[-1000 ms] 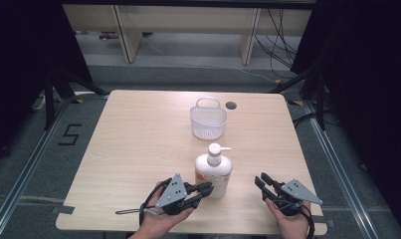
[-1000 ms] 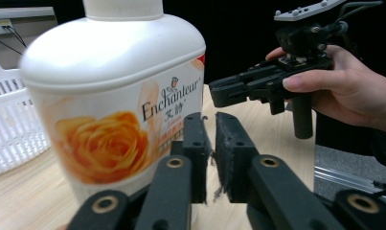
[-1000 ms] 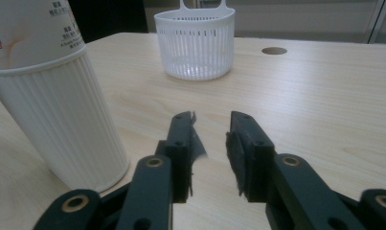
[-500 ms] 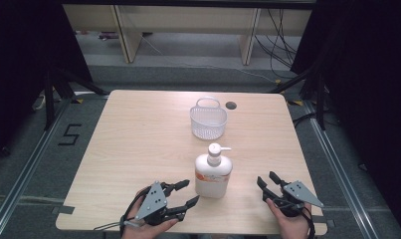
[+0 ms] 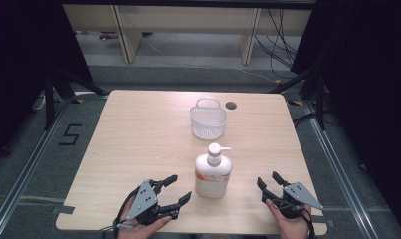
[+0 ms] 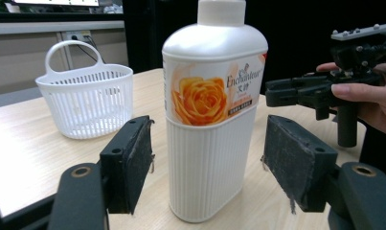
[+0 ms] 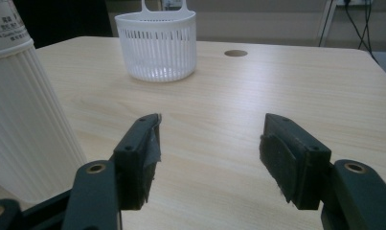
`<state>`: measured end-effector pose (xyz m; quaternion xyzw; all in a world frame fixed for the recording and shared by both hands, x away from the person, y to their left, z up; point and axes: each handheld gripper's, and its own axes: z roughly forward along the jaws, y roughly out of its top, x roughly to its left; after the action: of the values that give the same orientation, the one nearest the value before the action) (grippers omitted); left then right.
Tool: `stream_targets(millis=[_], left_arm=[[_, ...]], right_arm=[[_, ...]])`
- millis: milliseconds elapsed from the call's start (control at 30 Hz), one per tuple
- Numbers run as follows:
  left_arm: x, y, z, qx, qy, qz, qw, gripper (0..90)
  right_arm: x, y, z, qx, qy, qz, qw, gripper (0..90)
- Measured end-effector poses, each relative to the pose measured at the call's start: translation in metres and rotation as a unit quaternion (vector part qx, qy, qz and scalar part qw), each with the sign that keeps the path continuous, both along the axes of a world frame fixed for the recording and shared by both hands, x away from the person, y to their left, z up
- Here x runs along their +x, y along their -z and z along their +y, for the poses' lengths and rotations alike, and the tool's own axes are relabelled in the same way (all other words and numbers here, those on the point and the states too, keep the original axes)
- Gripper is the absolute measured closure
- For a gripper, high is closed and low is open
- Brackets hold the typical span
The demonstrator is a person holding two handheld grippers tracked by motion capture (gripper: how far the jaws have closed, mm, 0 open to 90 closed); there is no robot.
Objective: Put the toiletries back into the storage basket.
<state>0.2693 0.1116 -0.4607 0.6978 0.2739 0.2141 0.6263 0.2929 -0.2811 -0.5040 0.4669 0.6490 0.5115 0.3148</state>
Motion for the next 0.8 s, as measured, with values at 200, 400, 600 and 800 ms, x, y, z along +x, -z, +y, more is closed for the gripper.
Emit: stream_targets(millis=[200,400,600,800], left_arm=[[-0.001,-0.011,-0.008,0.007,-0.024,-0.02,0.9995,34.6],[-0.005,-0.025,-0.027,0.003,-0.032,-0.037,0.9988,35.1],[-0.007,-0.045,-0.046,-0.002,-0.046,-0.058,0.9972,36.1],[-0.003,-0.056,-0.06,-0.003,-0.068,-0.058,0.996,37.0]], right_arm=[[0.003,-0.001,0.001,-0.003,0.007,0.013,0.9999,38.9],[0.001,-0.004,0.0,0.005,0.011,0.017,0.9998,39.4],[0.001,-0.005,0.003,0.0,0.012,0.001,0.9999,39.7],[0.003,-0.004,0.006,0.006,0.005,0.002,1.0,39.8]])
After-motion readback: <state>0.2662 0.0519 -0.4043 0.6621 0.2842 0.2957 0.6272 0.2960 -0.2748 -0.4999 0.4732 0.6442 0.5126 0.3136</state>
